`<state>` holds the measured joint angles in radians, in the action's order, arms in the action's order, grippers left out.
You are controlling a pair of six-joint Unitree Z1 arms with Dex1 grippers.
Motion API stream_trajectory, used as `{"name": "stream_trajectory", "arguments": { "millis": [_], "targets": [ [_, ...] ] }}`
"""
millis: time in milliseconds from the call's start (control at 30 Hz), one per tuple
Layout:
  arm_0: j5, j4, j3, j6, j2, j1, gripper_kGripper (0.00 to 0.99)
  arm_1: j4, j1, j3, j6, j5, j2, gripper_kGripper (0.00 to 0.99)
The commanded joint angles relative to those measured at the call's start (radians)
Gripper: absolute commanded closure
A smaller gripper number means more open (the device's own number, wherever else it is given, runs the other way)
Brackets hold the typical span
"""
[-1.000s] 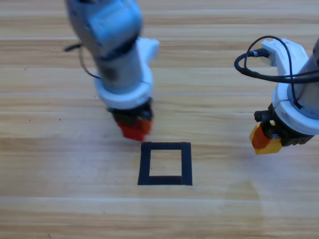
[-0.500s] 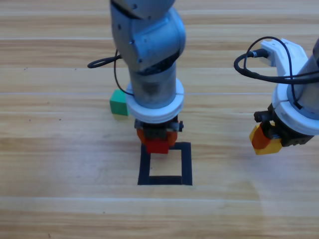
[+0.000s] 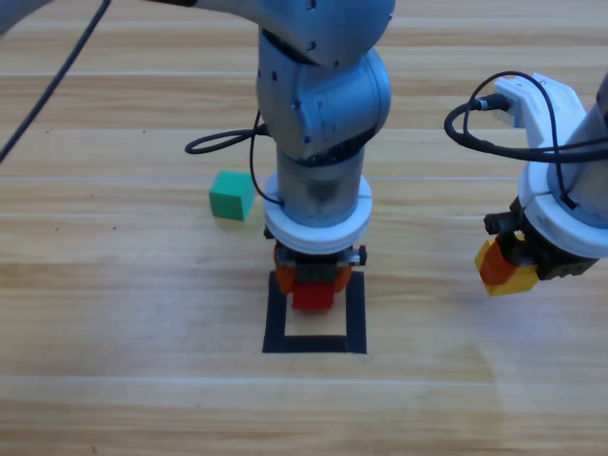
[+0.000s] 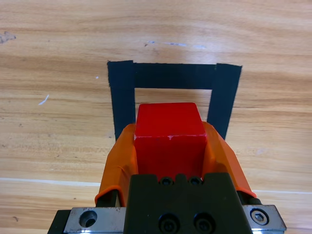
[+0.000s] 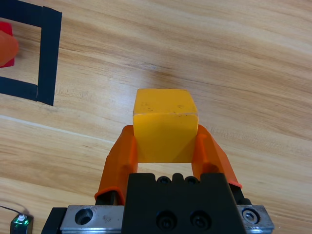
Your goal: Stack the blocks in the rectangular block: red at the bottom, yellow in the middle, green on top
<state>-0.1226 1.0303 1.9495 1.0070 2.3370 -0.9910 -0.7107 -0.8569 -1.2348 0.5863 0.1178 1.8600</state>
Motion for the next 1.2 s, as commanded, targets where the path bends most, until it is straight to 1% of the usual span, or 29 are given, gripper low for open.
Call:
{"name": "stream_trajectory", "arguments": {
  "millis": [33,700,1133,1167,1200],
  "targets": [
    [0.014,0.010,0.005,0.018,0.047,-0.026,0.921,-0.004,-0.001,0.020,-0.003,0.011,-0.004,0.990],
    [0.034,-0.006,0.006,0.008,0.085,-0.026,0.921,-0.004,-0.001,0.018,-0.005,0.008,0.004,0.990],
    [0.034,-0.019,0.008,0.004,0.096,-0.026,0.919,-0.003,-0.001,0.015,-0.003,0.011,0.015,0.990],
    [0.034,-0.021,0.006,0.002,0.096,-0.026,0.899,-0.003,-0.001,0.015,-0.003,0.011,0.016,0.990],
    [0.034,-0.019,0.009,-0.001,0.096,-0.026,0.852,-0.003,-0.001,0.015,-0.003,0.013,0.016,0.990]
  ]
}}
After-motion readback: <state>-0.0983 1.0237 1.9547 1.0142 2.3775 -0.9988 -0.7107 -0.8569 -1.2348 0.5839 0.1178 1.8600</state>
